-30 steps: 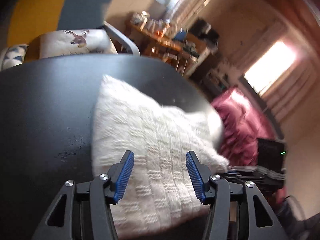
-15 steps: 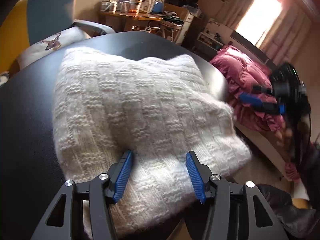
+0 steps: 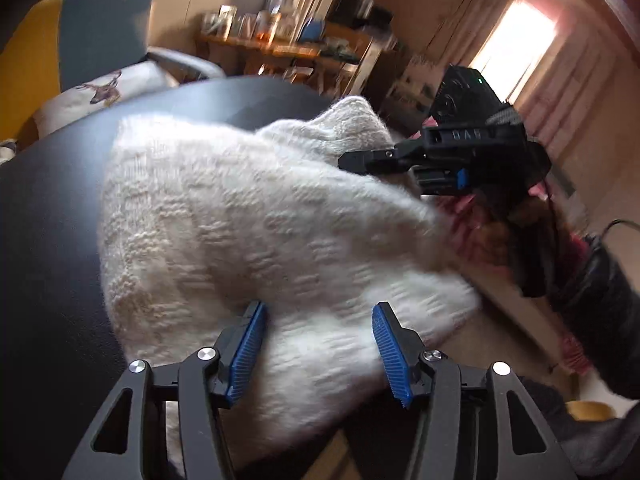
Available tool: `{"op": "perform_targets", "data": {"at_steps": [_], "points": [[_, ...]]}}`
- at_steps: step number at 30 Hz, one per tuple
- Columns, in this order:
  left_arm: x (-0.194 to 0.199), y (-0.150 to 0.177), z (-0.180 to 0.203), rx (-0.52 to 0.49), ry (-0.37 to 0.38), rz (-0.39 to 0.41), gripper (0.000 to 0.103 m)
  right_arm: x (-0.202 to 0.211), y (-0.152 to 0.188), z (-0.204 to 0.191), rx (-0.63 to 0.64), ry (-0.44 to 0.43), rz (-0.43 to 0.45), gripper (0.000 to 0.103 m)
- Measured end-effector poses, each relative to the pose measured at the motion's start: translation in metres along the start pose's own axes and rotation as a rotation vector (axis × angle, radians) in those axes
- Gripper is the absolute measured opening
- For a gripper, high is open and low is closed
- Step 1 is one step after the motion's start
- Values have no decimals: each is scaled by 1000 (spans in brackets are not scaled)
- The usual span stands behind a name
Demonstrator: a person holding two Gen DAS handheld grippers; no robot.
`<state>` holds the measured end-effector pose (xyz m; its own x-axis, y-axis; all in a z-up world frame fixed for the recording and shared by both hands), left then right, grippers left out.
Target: Fold clothes
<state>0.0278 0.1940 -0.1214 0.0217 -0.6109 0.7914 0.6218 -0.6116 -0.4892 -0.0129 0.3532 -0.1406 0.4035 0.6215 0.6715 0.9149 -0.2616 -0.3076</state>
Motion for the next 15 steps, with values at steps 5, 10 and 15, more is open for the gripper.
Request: {"op": "perform_targets", "data": {"at_steps": [5,10,15], "points": [[-25,5,-1,25,65,-92,57,-15,29,46,-47,188,-102,17],[-44,13,11,-61,-49,-148,60,-23,29,66,-119,66,-28,16],[-3,-19,9,34,96,-36,60,-28,20,69,-125,15,-18,17]]}}
Point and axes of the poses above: each gripper's, at about its wrist camera, not at the fingertips, and x roughly against the way its jaws point, z to its right, y to its underside, the point moved 9 cm from there along -x, roughly the way its jaws point, and after that the axes turned 12 degrees about -z, right-handed, at the moved point
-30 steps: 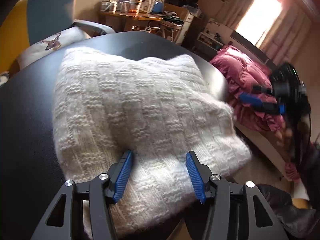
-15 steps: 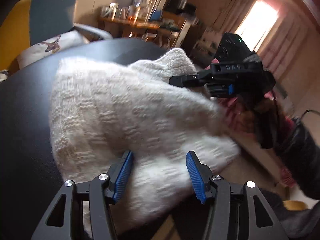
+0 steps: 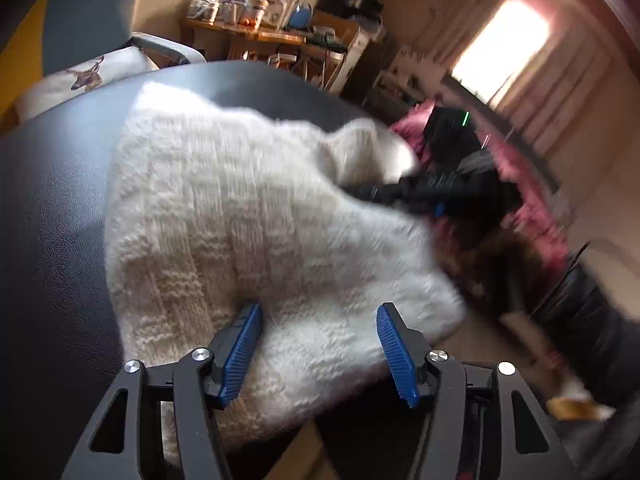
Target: Fold clothes
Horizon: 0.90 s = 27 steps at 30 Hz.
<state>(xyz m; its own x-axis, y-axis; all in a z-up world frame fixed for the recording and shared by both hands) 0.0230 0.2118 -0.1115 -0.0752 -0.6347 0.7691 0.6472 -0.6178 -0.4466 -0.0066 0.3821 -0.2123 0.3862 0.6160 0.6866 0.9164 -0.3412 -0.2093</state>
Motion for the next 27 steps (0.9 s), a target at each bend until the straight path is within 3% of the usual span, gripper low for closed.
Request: {"op": "perform_targets", "data": {"at_steps": [3,5,7,8,9,11,13,18,21,27], "points": [[32,-40,-13,52,12,119,60,1,-7,2,-3,-28,0,18],[37,-68,-35,82,-35,168,60,-1,-10,3,-1,-32,3,19],[24,-92,-58,132,-55,150,60,-4,-14,2,15,-23,2,19],[7,-94,-66,147,-70,103,60,-3,-16,3,22,-28,4,19],[-10,-94,-73,159,-89,46,60,-1,-19,5,27,-41,8,19],[-44,-80,-75,88,-228,-32,61,-2,-24,14,3,-91,32,19],[-49,-77,-66,34,-315,-14,62,-2,-29,19,-27,-130,48,19],[-27,-81,-62,84,-304,26,62,19,-42,13,-45,-97,79,29],[-3,-77,-54,75,-314,80,62,46,-58,-11,52,22,157,30],[17,-53,-43,63,-341,130,63,61,-73,-77,237,116,219,30]]}}
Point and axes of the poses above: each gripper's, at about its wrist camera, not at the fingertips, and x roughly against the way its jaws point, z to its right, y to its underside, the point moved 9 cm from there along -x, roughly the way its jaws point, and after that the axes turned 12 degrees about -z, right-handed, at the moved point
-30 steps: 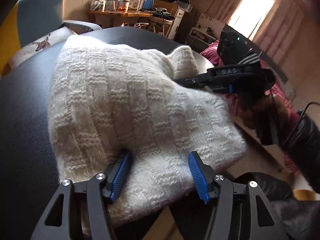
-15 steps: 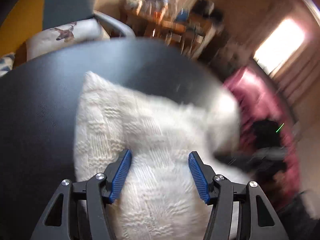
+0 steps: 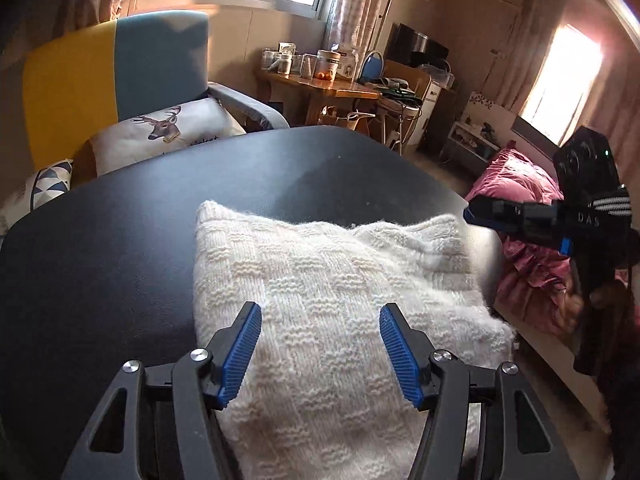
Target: Fold clothes
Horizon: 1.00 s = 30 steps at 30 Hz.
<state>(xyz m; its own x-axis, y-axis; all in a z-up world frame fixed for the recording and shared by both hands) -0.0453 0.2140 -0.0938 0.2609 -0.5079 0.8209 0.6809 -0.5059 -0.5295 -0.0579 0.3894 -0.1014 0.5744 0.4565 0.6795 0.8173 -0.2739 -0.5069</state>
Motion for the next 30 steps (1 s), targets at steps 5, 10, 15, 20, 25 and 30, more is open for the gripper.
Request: {"op": "perform_targets", "data": {"at_steps": [5,10,15,20,25,30], "points": [[1,27,24,-78,-1,3,63,-7,27,-20,73,121,-89,30],[-26,62,43,-163,-13,-75,66,-41,93,11,142,342,-258,27],[-43,73,52,-201,-55,-68,73,-40,103,22,126,301,-145,27],[-31,66,54,-157,-9,-54,74,-35,101,20,113,288,-110,27],[13,44,20,87,178,7,75,-7,97,14,-45,149,-57,30],[22,32,-42,270,215,6,82,38,95,22,-223,-2,30,53]]}}
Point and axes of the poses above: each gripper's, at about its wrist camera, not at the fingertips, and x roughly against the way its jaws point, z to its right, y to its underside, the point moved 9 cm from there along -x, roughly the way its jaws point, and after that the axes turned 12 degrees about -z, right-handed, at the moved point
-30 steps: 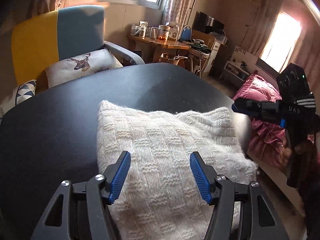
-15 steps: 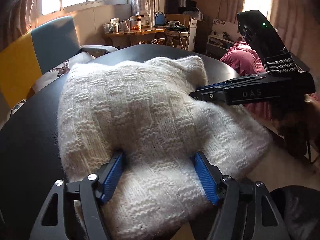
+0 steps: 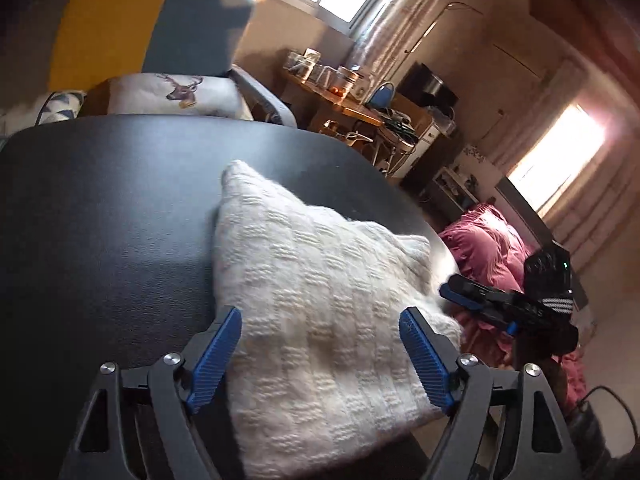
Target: Fold clothes
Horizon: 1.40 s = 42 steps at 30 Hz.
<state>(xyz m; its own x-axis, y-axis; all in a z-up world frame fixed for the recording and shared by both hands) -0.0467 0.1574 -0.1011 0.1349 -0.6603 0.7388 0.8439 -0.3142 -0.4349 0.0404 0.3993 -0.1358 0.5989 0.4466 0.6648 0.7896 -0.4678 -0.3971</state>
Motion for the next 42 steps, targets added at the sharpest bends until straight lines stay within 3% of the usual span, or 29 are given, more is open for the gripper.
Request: {"op": "perform_targets", "data": {"at_steps": [3,6,12,16,21,22,23,24,26,28,35,38,42], "points": [[-14,-4,-25,68,25,-76,83,3,11,20,-115,-41,-46,67],[-34,-6,-29,79,90,-154,85,-5,17,30,-191,-122,-90,73],[-68,-18,-22,93,215,-267,89,-39,14,49,-298,-166,-199,73],[-83,-23,-18,91,239,-298,93,-56,8,41,-295,-232,-257,74],[-94,-25,-15,75,253,-299,92,-69,6,31,-268,-207,-292,75],[-94,-25,-15,74,244,-292,81,-70,8,28,-240,-197,-288,74],[-94,-24,-15,74,232,-286,68,-70,11,26,-212,-175,-286,62],[-92,-24,-13,78,230,-275,64,-71,15,25,-189,-143,-286,48],[-87,-25,-9,86,232,-249,51,-68,18,21,-165,-106,-261,41],[-82,-30,2,60,216,-229,48,-59,17,12,-130,-73,-226,35],[-84,-93,85,-158,245,-178,47,10,-23,10,-72,-34,-47,34],[-111,-128,120,-234,243,-189,47,39,-48,34,-111,-7,31,34],[-166,-150,146,-302,186,-258,48,50,-74,83,-194,73,68,34]]}}
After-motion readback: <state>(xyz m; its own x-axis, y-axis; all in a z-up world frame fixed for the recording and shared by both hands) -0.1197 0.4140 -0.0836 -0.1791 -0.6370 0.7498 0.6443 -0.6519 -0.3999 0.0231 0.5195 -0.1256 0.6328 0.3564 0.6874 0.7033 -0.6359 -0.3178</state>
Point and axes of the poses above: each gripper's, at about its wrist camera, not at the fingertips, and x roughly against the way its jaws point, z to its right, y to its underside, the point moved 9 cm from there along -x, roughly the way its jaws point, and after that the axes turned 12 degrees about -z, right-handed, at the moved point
